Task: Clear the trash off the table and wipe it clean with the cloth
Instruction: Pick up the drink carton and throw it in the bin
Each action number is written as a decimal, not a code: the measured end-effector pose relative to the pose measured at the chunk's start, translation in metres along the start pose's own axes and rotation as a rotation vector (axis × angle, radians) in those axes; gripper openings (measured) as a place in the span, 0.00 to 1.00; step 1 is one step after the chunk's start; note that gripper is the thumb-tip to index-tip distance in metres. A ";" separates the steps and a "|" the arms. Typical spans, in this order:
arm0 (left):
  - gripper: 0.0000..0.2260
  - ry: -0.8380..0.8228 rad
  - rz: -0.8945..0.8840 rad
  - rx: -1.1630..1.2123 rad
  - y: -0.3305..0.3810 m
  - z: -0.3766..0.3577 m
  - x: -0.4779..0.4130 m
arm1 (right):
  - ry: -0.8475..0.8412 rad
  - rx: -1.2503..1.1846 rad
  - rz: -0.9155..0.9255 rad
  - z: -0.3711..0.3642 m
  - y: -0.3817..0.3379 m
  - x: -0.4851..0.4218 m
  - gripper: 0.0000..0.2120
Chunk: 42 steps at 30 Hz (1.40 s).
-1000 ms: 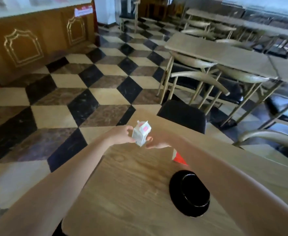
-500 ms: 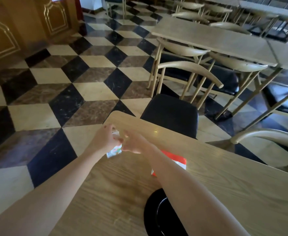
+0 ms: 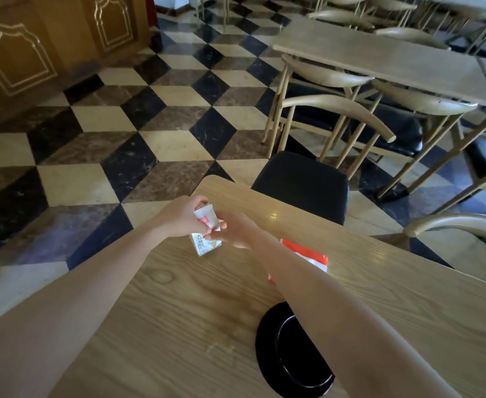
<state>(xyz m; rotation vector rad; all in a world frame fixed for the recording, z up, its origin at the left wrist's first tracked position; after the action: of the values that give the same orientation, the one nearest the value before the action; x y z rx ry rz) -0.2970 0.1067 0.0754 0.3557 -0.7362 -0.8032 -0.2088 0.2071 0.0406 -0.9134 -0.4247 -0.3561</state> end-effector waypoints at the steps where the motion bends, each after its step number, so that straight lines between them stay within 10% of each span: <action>1: 0.31 0.002 -0.014 0.003 -0.001 0.005 0.005 | -0.004 -0.009 0.017 0.001 -0.004 0.003 0.24; 10: 0.30 0.007 -0.188 0.033 -0.009 0.068 0.078 | -0.098 -0.192 0.188 0.003 -0.084 0.038 0.26; 19: 0.49 0.062 -0.309 0.571 -0.071 0.119 0.164 | 0.120 -0.232 0.301 -0.017 -0.201 0.065 0.18; 25: 0.27 0.055 -0.360 0.578 -0.124 0.124 0.224 | 0.055 -0.222 0.327 -0.064 -0.264 0.062 0.17; 37: 0.23 0.216 -0.071 0.771 -0.260 0.106 0.324 | -0.257 -0.209 0.378 -0.191 -0.355 0.012 0.20; 42: 0.20 0.325 0.087 0.951 -0.324 0.045 0.344 | -0.368 -0.309 0.350 -0.272 -0.343 -0.022 0.04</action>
<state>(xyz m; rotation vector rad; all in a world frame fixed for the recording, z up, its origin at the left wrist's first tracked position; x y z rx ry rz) -0.3368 -0.3663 0.0865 1.2661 -0.7805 -0.2488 -0.3339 -0.2061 0.1158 -1.3396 -0.5437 0.0746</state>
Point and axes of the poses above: each hand's wrist, its own x-axis away from the middle knuckle, its own z-axis out of the back of the hand, y = z × x, the point moved 3 cm from there along -x, towards the middle knuckle, and after that the axes turned 9 degrees about -y, right-handed, at the moved point
